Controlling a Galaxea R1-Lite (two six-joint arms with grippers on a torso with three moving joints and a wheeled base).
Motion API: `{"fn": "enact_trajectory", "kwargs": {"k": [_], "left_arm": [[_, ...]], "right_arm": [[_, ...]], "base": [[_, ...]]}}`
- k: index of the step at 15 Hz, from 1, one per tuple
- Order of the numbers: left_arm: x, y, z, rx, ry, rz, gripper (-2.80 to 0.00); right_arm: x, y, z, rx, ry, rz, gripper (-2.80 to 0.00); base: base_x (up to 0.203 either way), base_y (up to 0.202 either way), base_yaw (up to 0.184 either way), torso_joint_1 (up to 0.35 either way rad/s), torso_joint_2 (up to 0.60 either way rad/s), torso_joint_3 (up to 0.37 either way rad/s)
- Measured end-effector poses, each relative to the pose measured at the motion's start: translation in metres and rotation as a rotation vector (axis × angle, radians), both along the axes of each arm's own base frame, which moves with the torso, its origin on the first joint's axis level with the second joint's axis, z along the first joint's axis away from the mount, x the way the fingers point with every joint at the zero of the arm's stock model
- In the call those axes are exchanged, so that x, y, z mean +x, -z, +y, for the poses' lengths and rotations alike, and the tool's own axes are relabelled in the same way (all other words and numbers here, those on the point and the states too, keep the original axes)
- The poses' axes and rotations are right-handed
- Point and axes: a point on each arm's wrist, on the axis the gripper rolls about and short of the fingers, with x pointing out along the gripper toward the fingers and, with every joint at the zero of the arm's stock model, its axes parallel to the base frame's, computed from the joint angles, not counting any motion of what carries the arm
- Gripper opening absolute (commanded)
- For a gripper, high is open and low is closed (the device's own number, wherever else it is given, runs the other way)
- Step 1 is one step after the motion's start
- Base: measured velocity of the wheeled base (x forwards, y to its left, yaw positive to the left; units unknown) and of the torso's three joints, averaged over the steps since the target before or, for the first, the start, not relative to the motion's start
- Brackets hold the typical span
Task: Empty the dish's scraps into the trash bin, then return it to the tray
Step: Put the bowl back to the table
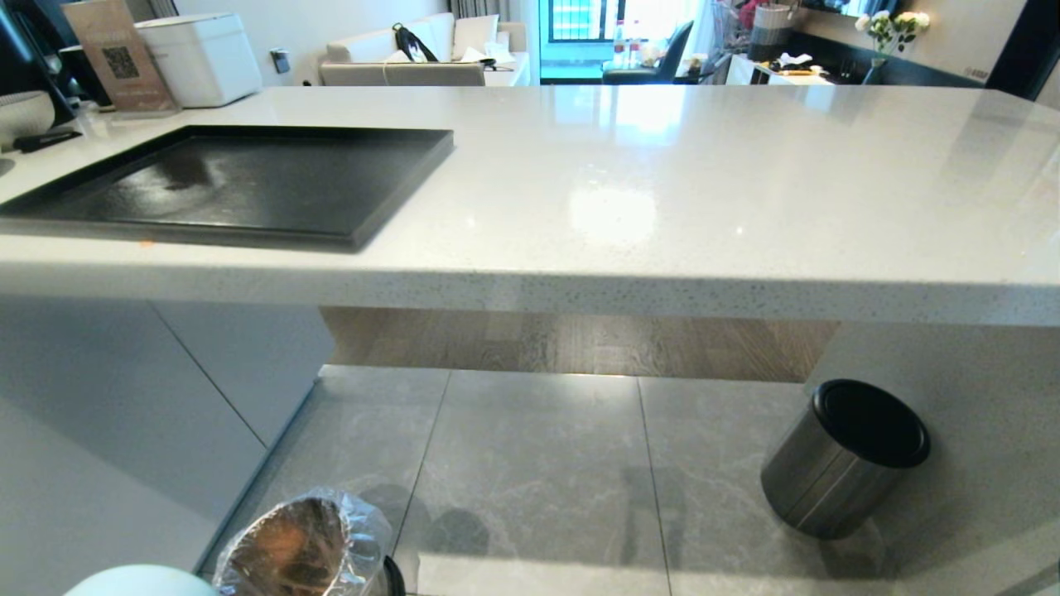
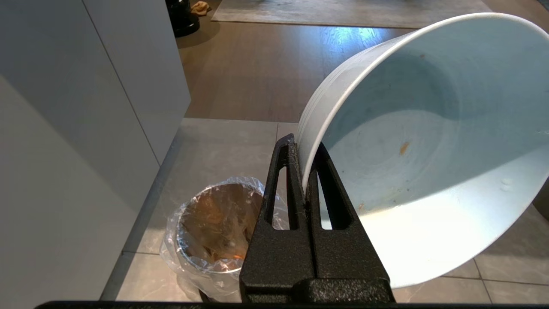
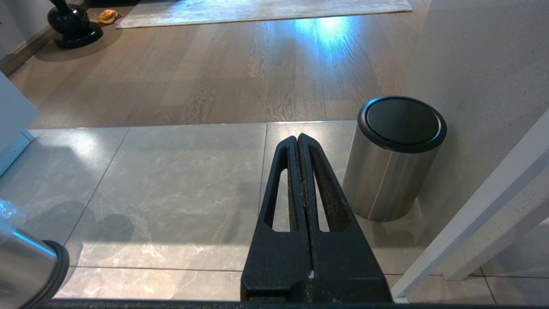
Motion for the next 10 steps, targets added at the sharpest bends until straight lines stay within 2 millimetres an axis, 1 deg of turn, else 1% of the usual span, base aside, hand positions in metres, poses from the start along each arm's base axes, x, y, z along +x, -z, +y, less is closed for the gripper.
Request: {"fn": "enact_trajectory", "kwargs": {"k": [6,8,10], "left_arm": [[0.0000,0.0000,0.0000,0.000,0.000,0.000,-2.80],[0.0000,0.0000,0.0000,0.000,0.000,0.000,-2.80],[0.0000,-0.0001,0.0000,0.000,0.000,-0.001,-2.80]], "right_arm": [[0.0000,0.0000,0.0000,0.000,0.001,0.000,-2.80],[0.0000,0.0000,0.0000,0.000,0.000,0.000,-2.80],[0.0000,0.0000,0.0000,0.000,0.000,0.000,-2.80]], "base": [[0.000,0.000,0.000,0.000,0.00,0.000],[0.000,0.000,0.000,-0.026,-0.21,-0.236],[0.000,0.000,0.000,-0.023,-0.35,-0.372]]}}
